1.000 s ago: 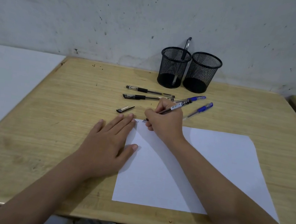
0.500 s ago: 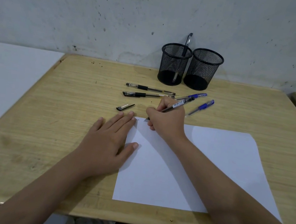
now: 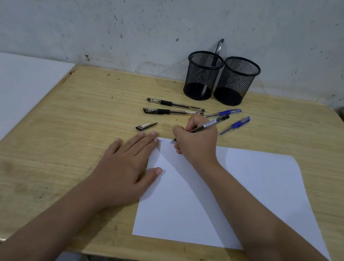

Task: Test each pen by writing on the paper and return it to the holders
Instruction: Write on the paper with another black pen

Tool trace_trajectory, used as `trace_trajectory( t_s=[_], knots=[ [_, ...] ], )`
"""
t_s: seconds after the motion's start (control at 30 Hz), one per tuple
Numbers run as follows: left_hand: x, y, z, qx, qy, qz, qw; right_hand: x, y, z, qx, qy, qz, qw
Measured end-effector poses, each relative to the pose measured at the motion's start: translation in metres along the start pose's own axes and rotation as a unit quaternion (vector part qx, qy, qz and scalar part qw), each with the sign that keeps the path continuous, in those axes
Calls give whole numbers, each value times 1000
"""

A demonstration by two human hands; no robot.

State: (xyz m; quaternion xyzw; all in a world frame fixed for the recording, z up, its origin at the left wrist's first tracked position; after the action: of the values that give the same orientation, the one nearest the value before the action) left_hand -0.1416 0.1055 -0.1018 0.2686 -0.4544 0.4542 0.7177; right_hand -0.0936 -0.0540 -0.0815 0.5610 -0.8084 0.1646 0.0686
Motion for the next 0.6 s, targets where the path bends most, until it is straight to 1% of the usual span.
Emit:
trace_trajectory(
  t_s=[0.17,0.4,0.5,0.6],
  knots=[
    [0,0,0,0,-3,0,1000,0,1,0,15,-7,10,1000],
    [0,-1,-1,-3,5,2,1000,1,0,0,8,-7,13,1000],
    [0,-1,-1,-2,2,2,1000,2,0,0,14,-1,33,999],
    [0,0,-1,-2,3,2,1000,3,-1,1,6,-1,28,1000]
  ],
)
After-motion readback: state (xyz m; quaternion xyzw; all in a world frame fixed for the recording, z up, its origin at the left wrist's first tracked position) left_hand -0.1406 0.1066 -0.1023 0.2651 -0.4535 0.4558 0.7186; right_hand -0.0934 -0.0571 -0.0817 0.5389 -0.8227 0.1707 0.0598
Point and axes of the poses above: each hand's wrist, its own y-axis away from the middle knuckle, its own x-axis out of the back of the hand, z = x × y, the point moved 7 cm from there along -y, towards the middle knuckle, and after that the axes turned 9 degrees about y, right-handed, at the moved point
